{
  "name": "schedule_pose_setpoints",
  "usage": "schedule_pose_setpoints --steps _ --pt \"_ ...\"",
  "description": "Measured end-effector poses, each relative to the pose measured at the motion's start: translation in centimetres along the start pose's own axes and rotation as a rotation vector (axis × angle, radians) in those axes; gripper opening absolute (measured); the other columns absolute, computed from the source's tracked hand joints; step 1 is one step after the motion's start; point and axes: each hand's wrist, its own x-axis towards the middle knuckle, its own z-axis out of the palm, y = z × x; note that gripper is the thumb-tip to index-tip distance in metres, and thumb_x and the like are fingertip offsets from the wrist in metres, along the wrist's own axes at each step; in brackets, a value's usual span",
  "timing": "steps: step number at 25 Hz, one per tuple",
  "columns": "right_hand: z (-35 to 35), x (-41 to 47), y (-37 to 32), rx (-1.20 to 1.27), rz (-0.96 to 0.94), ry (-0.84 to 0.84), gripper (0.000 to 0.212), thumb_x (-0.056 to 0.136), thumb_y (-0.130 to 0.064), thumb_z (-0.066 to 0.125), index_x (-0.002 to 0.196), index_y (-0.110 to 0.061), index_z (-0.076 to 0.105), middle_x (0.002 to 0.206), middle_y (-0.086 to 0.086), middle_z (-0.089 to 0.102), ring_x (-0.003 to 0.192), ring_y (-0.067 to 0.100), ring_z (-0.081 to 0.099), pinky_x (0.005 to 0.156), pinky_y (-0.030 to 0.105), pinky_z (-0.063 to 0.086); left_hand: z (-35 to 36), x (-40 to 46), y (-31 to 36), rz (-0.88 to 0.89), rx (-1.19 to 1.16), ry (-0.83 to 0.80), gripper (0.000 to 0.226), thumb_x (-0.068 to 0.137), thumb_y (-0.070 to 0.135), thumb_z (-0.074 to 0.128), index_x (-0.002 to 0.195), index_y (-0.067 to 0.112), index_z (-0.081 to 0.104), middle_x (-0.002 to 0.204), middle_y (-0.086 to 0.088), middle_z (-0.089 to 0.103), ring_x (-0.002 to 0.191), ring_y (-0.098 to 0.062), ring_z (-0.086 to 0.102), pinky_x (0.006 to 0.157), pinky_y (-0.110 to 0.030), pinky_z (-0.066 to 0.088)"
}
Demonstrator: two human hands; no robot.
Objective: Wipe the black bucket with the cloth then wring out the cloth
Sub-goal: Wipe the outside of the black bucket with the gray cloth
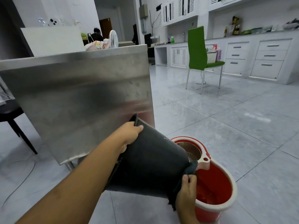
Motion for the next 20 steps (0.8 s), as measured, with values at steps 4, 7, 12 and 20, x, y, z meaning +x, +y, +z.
schedule_pose_setpoints --steps 4,7,12,20 --pt "0.7 -0.1 3.0 -0.311 -0.22 -0.04 0.02 0.101 -0.026 0.04 0.115 -0.019 0.052 0.162 -0.003 0.021 0.15 0.02 0.017 0.119 0.037 0.019 0.6 0.2 -3.7 0.049 -0.161 0.075 0.025 0.101 0.022 0.047 0.115 0.015 0.067 0.108 -0.01 0.074 0.101 -0.031 0.069 0.096 -0.051 0.053" --pt "2.6 -1.7 2.0 -0.425 -0.386 -0.194 0.019 0.101 -0.022 0.04 0.11 -0.031 0.055 0.162 -0.019 -0.011 0.149 0.012 -0.016 0.121 0.033 -0.003 3.0 -1.4 -5.6 0.136 -0.246 0.159 0.025 0.101 0.03 0.047 0.101 0.021 0.07 0.102 -0.004 0.075 0.098 -0.025 0.069 0.091 -0.046 0.055" --pt "5.5 -3.1 -5.2 -0.396 -0.728 -0.492 0.049 0.103 -0.026 0.036 0.132 -0.064 0.026 0.152 -0.045 -0.01 0.149 -0.002 -0.011 0.12 0.022 -0.009 4.0 -2.7 -5.8 0.379 0.023 0.212 0.058 0.088 0.062 0.038 0.077 0.012 0.064 0.07 -0.008 0.067 0.067 -0.021 0.063 0.066 -0.036 0.05" --pt "2.8 6.2 -7.3 -0.448 -0.107 -0.45 0.026 0.103 -0.028 0.038 0.123 -0.02 0.054 0.124 0.009 0.052 0.128 0.024 0.046 0.104 0.035 0.033 3.7 -2.1 -7.2 0.354 0.055 0.306 0.058 0.099 0.049 0.036 0.081 0.002 0.065 0.077 -0.02 0.067 0.076 -0.032 0.065 0.073 -0.051 0.055"
